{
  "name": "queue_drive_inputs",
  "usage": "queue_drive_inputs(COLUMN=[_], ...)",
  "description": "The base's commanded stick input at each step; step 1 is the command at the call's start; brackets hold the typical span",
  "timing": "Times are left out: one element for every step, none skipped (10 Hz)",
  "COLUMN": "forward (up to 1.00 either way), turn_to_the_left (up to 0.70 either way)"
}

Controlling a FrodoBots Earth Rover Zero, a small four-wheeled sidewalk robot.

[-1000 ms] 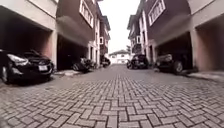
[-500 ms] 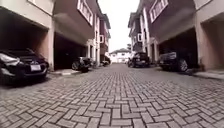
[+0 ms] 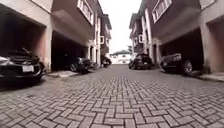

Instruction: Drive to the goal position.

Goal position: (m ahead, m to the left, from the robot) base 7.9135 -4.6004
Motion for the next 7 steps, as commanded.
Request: queue_drive_inputs(forward=[0.69,0.69,0.69,0.69,0.69,0.69,0.69], turn_to_the_left=[0.03,0.03,0.03,0.03,0.03,0.03,0.03])
